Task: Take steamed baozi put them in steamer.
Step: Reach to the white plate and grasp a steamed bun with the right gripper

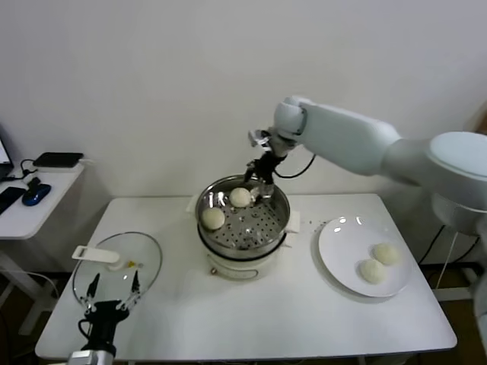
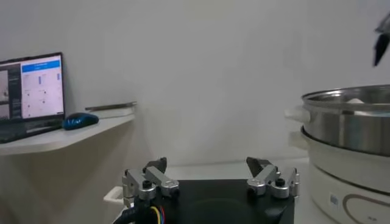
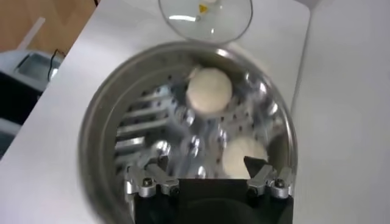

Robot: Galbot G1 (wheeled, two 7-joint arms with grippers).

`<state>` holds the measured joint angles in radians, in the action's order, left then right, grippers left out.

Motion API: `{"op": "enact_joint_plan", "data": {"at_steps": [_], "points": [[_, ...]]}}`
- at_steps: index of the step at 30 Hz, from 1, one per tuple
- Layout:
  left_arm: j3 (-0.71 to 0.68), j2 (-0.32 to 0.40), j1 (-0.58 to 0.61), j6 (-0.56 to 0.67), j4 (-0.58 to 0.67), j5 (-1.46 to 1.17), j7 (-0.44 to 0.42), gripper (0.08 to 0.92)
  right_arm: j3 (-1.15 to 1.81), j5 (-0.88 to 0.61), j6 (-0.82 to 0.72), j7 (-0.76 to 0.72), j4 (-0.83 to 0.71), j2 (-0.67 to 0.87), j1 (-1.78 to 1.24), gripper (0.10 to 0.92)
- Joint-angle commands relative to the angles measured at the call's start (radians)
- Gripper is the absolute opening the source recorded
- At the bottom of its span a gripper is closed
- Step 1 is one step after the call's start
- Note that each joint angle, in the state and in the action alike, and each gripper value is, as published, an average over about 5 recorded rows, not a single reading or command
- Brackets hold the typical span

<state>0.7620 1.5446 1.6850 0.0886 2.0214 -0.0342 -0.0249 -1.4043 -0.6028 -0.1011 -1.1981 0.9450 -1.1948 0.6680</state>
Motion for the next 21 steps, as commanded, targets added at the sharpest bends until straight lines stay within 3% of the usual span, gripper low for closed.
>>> {"op": "enact_joint_plan", "data": {"at_steps": [1,13,21], "points": [[-0.001,-0.017,0.000,-0.003,0.007,-0.004,-0.002,0.823,-0.081,0.080,0.042,-0.016,0.226,0.355,0.089,0.823],[-0.014,-0.014,0.023,-0.004,0.032,0.001,-0.003,0.823,0.143,0.515,0.206,-0.049,0.215,0.569,-0.225,0.823],[-0.010,-0.009,0.034,-0.002,0.037,0.000,-0.003,0.823,0.245,0.601,0.219,-0.045,0.229,0.616,-0.381,0.823]]}}
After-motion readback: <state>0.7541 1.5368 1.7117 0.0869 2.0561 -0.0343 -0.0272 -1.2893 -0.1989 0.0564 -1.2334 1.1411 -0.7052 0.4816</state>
